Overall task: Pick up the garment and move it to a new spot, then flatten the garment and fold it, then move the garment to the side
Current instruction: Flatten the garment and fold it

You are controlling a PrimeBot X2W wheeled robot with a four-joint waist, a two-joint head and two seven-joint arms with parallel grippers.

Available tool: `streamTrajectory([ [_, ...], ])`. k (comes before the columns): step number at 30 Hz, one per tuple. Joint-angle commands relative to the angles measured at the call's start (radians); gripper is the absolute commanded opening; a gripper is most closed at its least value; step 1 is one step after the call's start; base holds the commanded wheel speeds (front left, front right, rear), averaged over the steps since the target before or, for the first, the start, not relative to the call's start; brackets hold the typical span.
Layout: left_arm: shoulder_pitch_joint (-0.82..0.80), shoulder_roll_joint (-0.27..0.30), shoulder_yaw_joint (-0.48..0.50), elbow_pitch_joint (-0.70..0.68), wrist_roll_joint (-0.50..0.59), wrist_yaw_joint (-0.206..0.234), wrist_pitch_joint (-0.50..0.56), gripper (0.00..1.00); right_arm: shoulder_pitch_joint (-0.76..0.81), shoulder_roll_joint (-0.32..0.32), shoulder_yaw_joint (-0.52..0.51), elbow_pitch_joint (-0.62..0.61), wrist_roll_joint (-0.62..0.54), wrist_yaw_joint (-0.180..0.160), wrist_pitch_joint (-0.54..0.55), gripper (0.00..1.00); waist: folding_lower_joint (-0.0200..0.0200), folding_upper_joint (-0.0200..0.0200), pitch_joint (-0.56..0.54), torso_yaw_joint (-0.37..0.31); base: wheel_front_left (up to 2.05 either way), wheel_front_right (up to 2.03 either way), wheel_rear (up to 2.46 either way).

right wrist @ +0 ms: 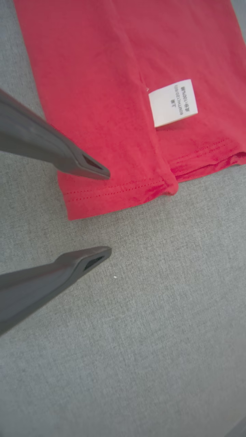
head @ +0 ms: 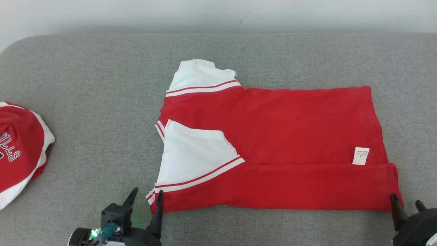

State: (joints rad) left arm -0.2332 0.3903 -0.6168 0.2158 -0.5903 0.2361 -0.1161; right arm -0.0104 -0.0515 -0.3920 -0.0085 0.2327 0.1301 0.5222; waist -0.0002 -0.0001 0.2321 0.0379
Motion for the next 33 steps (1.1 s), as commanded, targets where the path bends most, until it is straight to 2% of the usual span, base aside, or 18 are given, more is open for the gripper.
streamTrajectory([
  [1,-0.016,-0.001,-0.007,0.013,-0.003,-0.004,0.024,1.0,-0.016,0.001,0.004,0.015,-0.002,0.001,0.008,1.0,0.0002,0.0001,0.004,0.001,0.0,0.0,0.0],
  [14,-0.046,-0.02,-0.047,0.06,-0.055,-0.004,0.201,1.0,-0.094,0.002,0.036,0.117,-0.012,0.001,0.067,1.0,0.0002,0.0001,0.03,-0.005,0.0,0.0,0.0],
  [15,-0.045,-0.019,-0.05,0.062,-0.056,-0.005,0.209,0.95,-0.098,0.002,0.036,0.122,-0.008,0.001,0.07,1.0,0.0002,0.0001,0.03,-0.004,0.0,0.0,0.0],
  [16,-0.044,-0.018,-0.054,0.064,-0.058,-0.006,0.22,0.74,-0.102,0.002,0.039,0.127,-0.005,0.001,0.075,0.99,0.0002,0.0001,0.031,-0.003,0.0,0.0,0.0],
  [17,-0.043,-0.017,-0.061,0.067,-0.062,-0.012,0.234,0.56,-0.102,0.001,0.042,0.131,-0.003,0.001,0.084,0.67,0.0002,0.0001,0.031,-0.001,0.0,0.0,0.0],
  [18,-0.04,-0.016,-0.065,0.068,-0.068,-0.016,0.245,0.34,-0.1,0.002,0.045,0.136,0.001,0.001,0.093,0.38,0.0002,0.0001,0.032,0.0,0.0,0.0,0.0],
  [19,-0.038,-0.015,-0.069,0.069,-0.068,-0.017,0.258,0.04,-0.098,0.002,0.047,0.14,0.004,0.001,0.103,0.33,0.0002,0.0001,0.032,0.002,0.0,0.0,0.0],
  [21,-0.03,-0.015,-0.077,0.07,-0.078,-0.025,0.281,0.0,-0.093,0.0,0.051,0.141,0.006,0.001,0.116,0.0,0.0002,0.0001,0.032,0.004,0.0,0.0,0.0],
  [28,-0.001,-0.006,-0.076,0.058,-0.115,-0.034,0.311,0.0,-0.072,-0.01,0.056,0.101,0.038,0.001,0.123,0.0,0.0002,0.0001,0.016,0.006,0.0,0.0,0.0],
  [33,0.032,0.028,-0.078,0.003,-0.131,-0.044,0.337,0.0,-0.01,-0.021,0.057,0.021,0.093,0.001,0.158,0.0,0.0002,0.0001,-0.006,0.005,0.0,0.0,0.0],
])
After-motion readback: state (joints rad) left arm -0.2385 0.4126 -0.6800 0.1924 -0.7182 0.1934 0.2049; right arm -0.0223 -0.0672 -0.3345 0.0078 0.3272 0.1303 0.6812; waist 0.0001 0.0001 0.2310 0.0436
